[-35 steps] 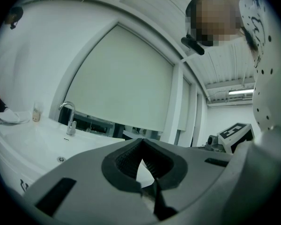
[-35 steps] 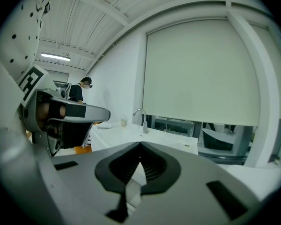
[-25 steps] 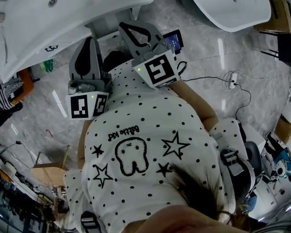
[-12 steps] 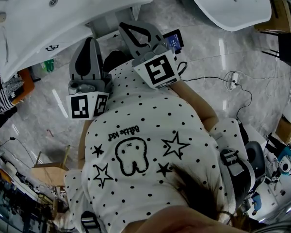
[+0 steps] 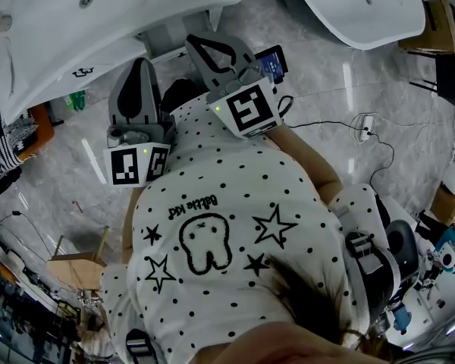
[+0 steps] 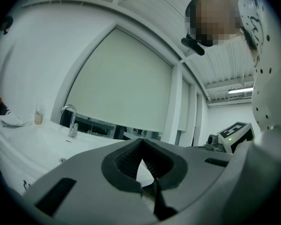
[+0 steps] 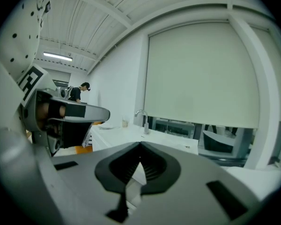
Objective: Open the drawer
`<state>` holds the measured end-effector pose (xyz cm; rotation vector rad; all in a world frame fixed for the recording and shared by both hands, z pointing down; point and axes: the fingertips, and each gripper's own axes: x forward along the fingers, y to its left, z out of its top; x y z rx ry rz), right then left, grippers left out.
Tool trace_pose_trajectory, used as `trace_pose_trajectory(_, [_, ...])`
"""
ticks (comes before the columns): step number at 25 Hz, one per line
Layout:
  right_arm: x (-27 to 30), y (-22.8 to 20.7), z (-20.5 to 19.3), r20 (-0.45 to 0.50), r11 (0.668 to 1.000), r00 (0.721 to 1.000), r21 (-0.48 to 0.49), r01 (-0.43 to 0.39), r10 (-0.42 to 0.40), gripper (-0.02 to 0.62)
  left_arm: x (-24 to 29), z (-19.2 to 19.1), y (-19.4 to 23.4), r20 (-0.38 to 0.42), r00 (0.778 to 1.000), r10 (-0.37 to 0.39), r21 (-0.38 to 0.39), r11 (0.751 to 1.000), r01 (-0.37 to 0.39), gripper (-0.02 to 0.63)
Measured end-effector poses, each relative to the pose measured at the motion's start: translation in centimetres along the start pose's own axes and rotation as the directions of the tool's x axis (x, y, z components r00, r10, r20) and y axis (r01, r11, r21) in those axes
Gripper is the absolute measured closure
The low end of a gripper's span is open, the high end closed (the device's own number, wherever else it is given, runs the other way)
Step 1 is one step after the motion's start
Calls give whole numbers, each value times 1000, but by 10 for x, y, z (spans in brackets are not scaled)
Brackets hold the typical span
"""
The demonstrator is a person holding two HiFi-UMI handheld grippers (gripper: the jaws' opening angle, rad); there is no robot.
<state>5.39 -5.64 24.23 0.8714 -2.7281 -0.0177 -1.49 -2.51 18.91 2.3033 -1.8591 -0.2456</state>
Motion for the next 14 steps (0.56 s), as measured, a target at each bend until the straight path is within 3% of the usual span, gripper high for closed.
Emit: trace_pose_trajectory(14, [11,7,2,-5,1000,1000,-4,-11,11,581,-4,4,14,3,1000,13,-5,1000,-13,601])
